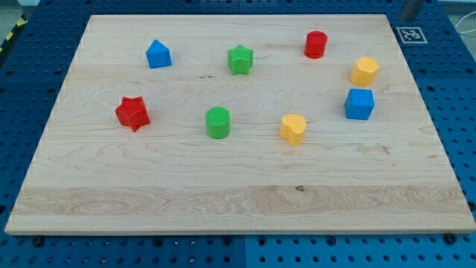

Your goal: Slide the yellow heart to the center of the board

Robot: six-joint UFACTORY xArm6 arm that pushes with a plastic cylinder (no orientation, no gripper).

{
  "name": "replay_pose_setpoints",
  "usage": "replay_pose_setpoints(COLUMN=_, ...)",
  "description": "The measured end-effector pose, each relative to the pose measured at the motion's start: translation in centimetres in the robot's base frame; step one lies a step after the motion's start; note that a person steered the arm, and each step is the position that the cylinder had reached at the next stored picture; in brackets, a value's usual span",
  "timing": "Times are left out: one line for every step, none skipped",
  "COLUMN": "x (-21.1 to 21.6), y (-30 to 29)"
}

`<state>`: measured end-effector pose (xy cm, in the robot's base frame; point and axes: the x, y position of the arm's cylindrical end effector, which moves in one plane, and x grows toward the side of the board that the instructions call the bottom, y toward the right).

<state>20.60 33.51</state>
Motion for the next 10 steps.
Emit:
replay_pose_setpoints(x=2.4, y=0.1)
replay_pose_setpoints(x=3.1, y=0.1)
replay_pose_setpoints(x=3.8, y=0.5)
replay_pose_setpoints(x=5.8, y=1.0)
replay_pose_setpoints(x=9.8, y=1.0)
replay_pose_setpoints(x=14.2, y=1.0)
replay_pose_setpoints(x=20.9, y=0.9)
replay_pose_setpoints(x=29.1, y=-0.5)
replay_pose_setpoints(x=30.1, y=-0.6)
replay_pose_setpoints(x=30.1, y=-5.0)
